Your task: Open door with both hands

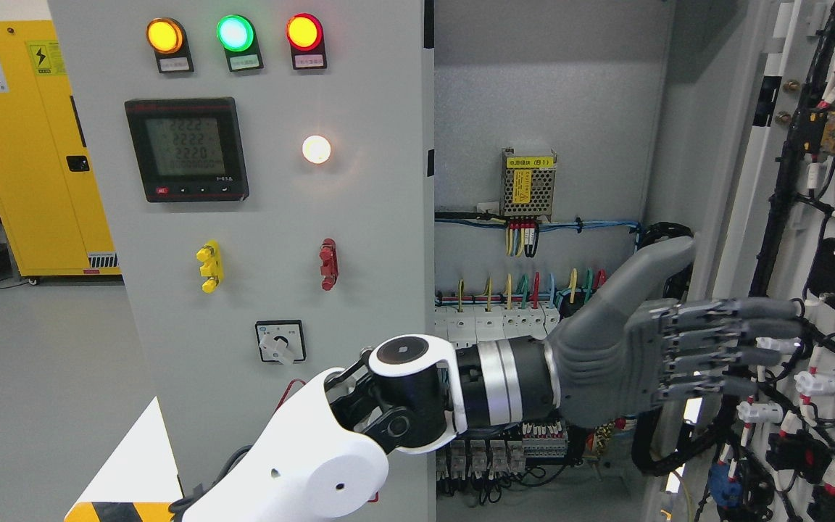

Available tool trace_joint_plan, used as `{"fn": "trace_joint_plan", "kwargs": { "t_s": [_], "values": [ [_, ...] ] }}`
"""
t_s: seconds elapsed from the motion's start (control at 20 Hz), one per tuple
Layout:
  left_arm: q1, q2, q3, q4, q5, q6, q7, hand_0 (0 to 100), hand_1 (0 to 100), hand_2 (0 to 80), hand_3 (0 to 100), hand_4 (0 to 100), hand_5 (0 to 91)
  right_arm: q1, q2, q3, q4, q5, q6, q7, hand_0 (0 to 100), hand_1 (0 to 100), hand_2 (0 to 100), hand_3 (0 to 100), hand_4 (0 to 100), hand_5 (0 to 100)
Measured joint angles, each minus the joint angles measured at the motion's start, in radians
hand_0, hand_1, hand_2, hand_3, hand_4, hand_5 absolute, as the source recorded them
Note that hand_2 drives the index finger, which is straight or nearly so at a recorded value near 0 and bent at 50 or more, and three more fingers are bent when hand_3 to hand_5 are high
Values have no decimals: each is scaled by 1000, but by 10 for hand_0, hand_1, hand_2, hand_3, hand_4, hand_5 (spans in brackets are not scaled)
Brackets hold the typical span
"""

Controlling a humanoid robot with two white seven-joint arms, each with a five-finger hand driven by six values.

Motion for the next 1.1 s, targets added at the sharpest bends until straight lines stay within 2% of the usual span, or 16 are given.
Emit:
{"fn": "trace_joint_plan", "kwargs": {
  "t_s": [0.3,0.45,0.8,0.9,1.1],
  "values": [
    [289,111,5,-43,-72,-5,4,0,0,0,49,0,0,0,0,0,-1,0,0,0,216,83,0,0,0,0],
    [422,152,6,-56,-140,-13,5,0,0,0,49,0,0,0,0,0,-1,-1,0,0,216,84,0,0,0,0],
    [735,202,34,-40,-393,-71,7,0,0,0,50,0,0,3,0,0,-2,-1,0,0,216,84,0,0,0,0],
    [835,199,60,-8,-471,-102,7,0,0,0,49,0,0,5,0,0,-2,-1,0,0,216,84,0,0,0,0],
    [956,171,129,103,-585,-170,7,0,0,0,49,0,0,10,0,0,-3,-1,0,0,217,84,0,0,0,0]
  ]
}}
